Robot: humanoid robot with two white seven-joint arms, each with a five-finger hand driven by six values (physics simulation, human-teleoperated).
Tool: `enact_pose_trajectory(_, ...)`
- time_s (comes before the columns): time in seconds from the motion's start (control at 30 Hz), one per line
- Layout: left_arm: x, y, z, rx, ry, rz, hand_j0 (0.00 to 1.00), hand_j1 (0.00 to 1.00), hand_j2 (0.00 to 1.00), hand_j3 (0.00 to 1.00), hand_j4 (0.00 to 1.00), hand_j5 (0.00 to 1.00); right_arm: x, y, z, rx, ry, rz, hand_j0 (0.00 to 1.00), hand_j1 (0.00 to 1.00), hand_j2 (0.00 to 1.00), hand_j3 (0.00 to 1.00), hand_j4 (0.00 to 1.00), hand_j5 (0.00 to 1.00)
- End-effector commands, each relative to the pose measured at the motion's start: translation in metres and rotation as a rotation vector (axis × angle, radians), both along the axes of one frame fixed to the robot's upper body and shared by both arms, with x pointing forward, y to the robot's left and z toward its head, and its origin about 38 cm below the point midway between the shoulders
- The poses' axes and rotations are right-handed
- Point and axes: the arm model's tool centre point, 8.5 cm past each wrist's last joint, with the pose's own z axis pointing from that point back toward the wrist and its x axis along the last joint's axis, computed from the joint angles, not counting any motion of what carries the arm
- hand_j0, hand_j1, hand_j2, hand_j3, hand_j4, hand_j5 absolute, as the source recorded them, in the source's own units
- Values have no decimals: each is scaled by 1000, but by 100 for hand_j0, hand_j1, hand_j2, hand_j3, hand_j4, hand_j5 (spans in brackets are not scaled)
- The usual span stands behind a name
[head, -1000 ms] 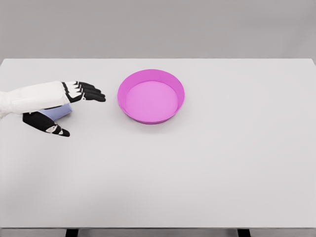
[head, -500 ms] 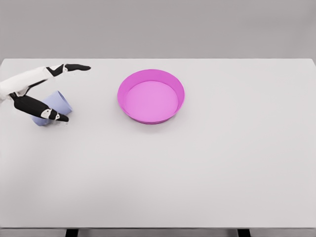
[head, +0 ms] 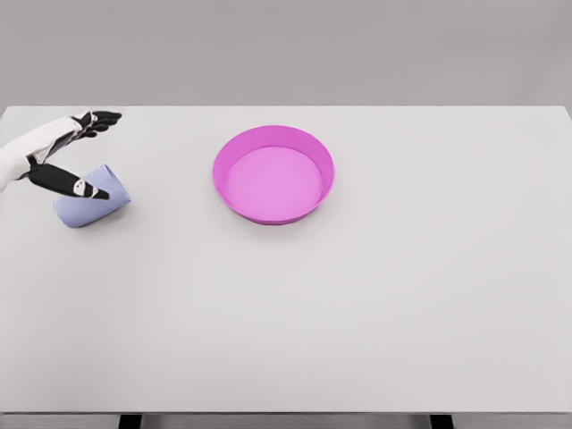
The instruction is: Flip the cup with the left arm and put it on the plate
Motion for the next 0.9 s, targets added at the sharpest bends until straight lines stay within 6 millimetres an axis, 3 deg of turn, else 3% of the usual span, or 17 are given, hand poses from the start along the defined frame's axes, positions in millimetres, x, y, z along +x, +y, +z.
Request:
enact_pose_trajectory(0.0, 0, 1, -3, 70, -5, 8, 100, 100, 100, 100, 100, 100, 0, 0, 0, 0, 0, -2, 100, 100, 100, 100, 100, 100)
enact_pose_trajectory(0.17, 5, 15, -20, 70, 35, 55, 100, 100, 100, 100, 100, 100, 0, 0, 0, 0, 0, 0, 100, 100, 100, 100, 100, 100)
enact_pose_trajectory(0.23, 6, 7, -30, 38, 50, 50, 100, 100, 100, 100, 100, 100, 0, 0, 0, 0, 0, 0, 100, 100, 100, 100, 100, 100)
enact_pose_trajectory(0.43, 10, 11, -43, -1, 93, 90, 100, 100, 100, 100, 100, 100, 0, 0, 0, 0, 0, 0, 100, 100, 100, 100, 100, 100)
enact_pose_trajectory(0.6, 10, 12, -43, 3, 90, 93, 100, 100, 100, 100, 100, 100, 0, 0, 0, 0, 0, 0, 100, 100, 100, 100, 100, 100)
enact_pose_trajectory(0.73, 14, 25, -51, -1, 108, 137, 100, 100, 100, 100, 100, 100, -1, 0, 0, 0, 2, 0, 100, 100, 100, 100, 100, 100)
enact_pose_trajectory(0.87, 15, 21, -54, -7, 111, 132, 100, 100, 100, 100, 100, 100, 0, 0, 0, 0, 0, 0, 100, 100, 100, 100, 100, 100)
